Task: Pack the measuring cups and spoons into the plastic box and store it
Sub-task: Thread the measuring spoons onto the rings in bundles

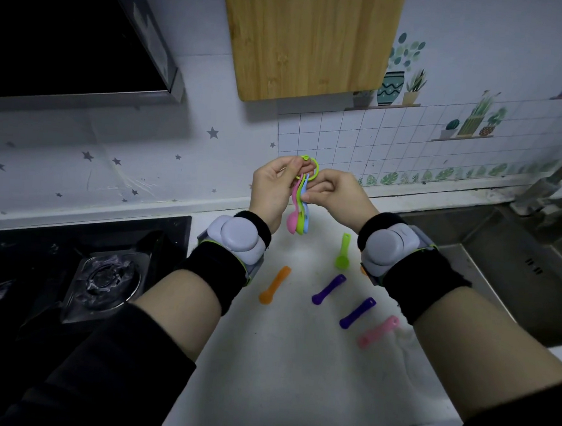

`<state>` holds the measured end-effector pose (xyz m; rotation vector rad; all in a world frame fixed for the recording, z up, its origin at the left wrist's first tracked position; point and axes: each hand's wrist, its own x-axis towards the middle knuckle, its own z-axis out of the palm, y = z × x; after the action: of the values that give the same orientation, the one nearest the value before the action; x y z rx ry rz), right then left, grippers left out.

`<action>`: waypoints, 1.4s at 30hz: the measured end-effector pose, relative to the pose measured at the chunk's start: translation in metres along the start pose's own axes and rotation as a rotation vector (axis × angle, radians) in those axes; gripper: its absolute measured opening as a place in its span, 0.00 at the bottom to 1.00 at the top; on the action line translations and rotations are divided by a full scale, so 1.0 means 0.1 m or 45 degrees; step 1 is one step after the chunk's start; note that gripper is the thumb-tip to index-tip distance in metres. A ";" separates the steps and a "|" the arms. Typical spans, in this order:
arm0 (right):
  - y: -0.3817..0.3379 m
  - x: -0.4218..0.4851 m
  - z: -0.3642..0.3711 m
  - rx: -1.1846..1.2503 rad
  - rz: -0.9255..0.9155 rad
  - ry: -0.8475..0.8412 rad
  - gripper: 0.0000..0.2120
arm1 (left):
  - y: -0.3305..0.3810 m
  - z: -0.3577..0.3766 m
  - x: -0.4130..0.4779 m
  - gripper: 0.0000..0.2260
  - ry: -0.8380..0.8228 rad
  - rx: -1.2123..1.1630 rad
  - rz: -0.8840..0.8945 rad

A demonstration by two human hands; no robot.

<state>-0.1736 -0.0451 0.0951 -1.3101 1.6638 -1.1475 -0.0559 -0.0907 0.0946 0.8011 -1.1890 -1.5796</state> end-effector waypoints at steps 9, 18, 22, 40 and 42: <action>0.11 0.01 -0.14 0.035 0.027 -0.022 0.09 | -0.11 0.14 0.01 0.07 -0.013 -0.044 -0.051; 0.38 0.13 -0.31 0.091 0.122 -0.033 0.09 | -0.31 0.20 0.16 0.11 -0.090 -0.001 -0.183; 0.58 0.24 -0.38 0.036 0.215 0.093 0.10 | -0.43 0.23 0.27 0.10 -0.103 0.070 -0.200; 1.87 0.35 -0.10 -0.762 0.751 -0.062 0.19 | -0.84 0.10 0.54 0.12 -0.160 0.176 -0.332; 1.93 0.34 -0.06 -0.828 0.738 -0.131 0.20 | -0.88 0.07 0.55 0.12 -0.161 0.188 -0.351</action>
<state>-0.2513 -0.0605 -0.0840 -1.0867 2.2290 -0.1939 -0.1067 -0.1359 0.0152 1.0077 -1.3424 -1.8033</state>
